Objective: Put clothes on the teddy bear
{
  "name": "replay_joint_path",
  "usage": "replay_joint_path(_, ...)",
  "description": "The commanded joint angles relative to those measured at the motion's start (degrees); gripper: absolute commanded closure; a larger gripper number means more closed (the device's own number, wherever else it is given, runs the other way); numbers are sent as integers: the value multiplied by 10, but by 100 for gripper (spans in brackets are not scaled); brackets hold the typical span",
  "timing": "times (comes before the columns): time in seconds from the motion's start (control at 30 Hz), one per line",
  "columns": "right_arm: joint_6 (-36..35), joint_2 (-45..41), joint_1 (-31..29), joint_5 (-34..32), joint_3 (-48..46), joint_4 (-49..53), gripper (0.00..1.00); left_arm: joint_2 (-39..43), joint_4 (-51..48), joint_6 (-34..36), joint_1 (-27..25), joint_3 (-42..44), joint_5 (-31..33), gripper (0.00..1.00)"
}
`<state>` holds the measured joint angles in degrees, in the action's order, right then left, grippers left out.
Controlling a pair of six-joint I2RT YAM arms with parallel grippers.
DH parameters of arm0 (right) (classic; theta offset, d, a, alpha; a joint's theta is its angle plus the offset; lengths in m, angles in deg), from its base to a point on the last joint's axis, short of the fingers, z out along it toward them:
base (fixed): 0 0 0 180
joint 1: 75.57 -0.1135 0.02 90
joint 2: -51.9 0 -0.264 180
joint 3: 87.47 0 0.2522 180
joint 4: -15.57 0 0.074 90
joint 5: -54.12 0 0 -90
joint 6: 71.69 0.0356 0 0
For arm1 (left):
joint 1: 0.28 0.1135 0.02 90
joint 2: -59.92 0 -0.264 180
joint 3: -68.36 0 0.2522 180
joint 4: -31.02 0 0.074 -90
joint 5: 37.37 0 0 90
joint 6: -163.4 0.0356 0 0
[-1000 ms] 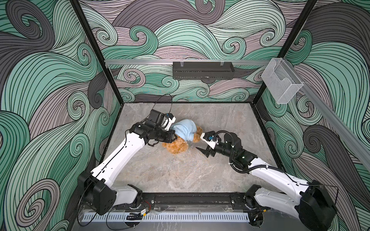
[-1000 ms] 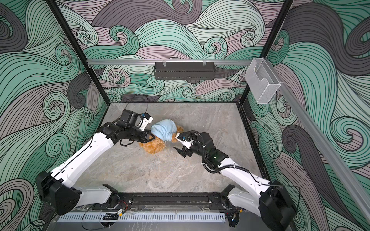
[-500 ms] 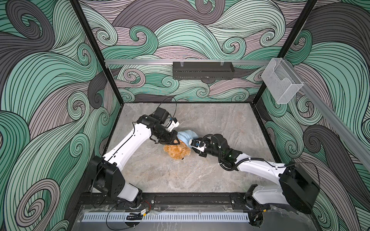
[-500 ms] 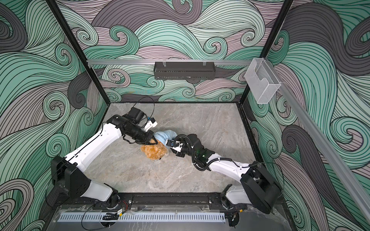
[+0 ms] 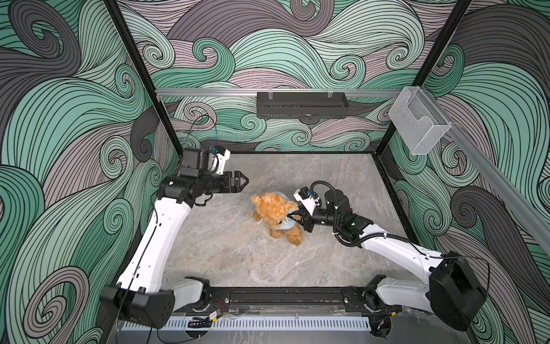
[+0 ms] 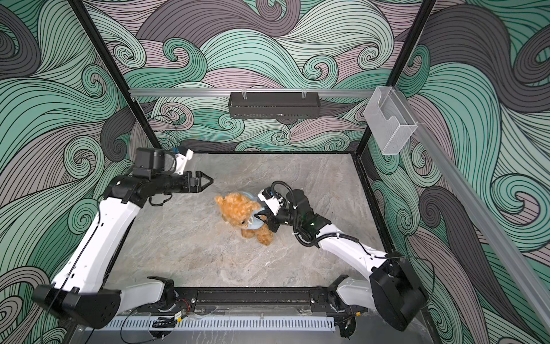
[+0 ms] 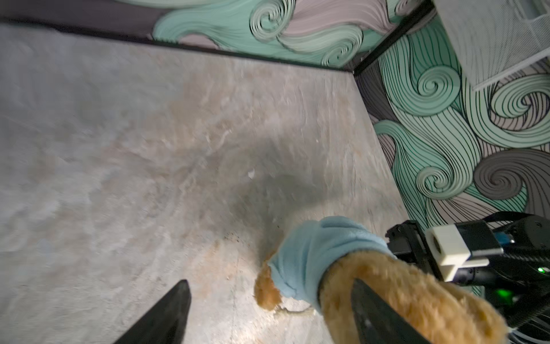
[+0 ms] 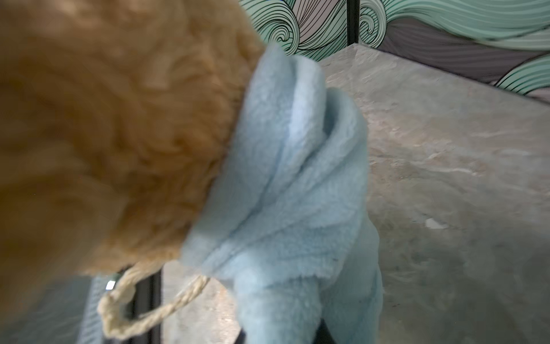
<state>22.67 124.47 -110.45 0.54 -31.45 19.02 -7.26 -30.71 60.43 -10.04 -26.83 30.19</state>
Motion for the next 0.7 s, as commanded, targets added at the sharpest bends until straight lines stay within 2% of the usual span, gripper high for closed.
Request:
replay_joint_path(0.0,181,43,42,127,40,11,90,29,71,-12,4,25,78,12)
replay_joint_path(0.07,212,73,60,147,52,12,89,35,76,-18,4,42,79,12)
replay_joint_path(0.2,207,134,87,130,71,51,87,43,95,-37,4,89,43,12)
replay_joint_path(0.33,210,209,115,128,88,59,82,57,142,-89,3,156,5,12)
replay_joint_path(0.5,199,306,154,106,121,68,68,73,211,-156,-8,246,-15,13)
replay_joint_path(0.67,137,349,192,20,173,155,46,67,263,-193,-51,319,-19,13)
